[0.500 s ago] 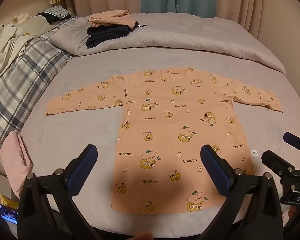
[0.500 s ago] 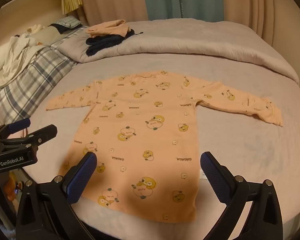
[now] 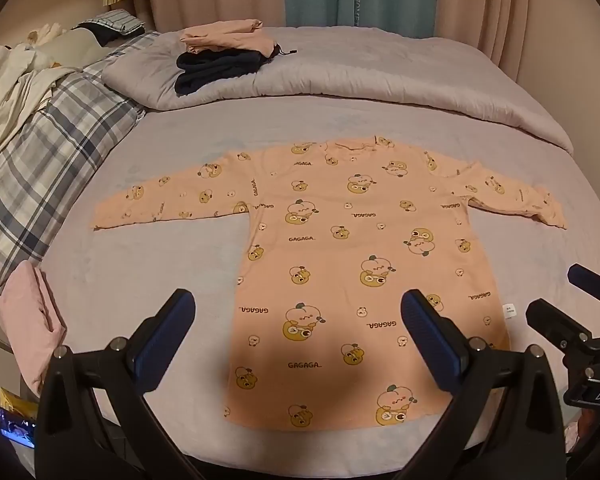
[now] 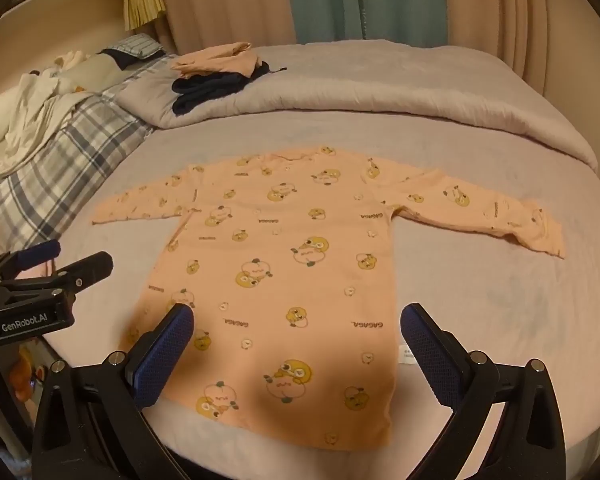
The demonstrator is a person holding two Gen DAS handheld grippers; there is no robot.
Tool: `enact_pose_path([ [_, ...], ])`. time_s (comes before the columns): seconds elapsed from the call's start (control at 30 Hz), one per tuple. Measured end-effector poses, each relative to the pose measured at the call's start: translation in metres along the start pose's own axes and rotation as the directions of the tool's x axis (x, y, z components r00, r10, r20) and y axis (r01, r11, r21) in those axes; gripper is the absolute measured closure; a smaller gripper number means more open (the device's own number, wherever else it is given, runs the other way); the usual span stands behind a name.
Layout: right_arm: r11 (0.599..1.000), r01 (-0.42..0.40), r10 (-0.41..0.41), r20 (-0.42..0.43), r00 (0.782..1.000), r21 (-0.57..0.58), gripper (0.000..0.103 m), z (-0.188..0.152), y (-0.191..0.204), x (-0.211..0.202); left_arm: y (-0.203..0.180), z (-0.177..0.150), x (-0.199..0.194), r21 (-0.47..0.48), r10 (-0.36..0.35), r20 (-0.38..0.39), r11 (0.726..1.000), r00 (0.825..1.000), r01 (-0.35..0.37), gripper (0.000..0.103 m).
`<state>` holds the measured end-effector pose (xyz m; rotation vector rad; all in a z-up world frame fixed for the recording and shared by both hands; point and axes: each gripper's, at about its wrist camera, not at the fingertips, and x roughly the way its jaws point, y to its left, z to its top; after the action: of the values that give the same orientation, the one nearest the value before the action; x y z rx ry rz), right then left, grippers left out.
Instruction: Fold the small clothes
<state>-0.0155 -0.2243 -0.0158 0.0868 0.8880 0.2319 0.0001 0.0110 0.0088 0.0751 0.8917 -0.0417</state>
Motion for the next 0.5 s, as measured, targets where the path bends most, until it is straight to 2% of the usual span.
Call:
enact_pose_path([
  [0.5, 1.000, 0.004, -0.004, 0.004, 1.000, -0.006, 0.001, -0.0009, 0.0017, 0.0001, -0.0029, -0.0025, 0.0093, -0.006, 0.005, -0.003, 1.000, 1.000, -0.005, 0.000],
])
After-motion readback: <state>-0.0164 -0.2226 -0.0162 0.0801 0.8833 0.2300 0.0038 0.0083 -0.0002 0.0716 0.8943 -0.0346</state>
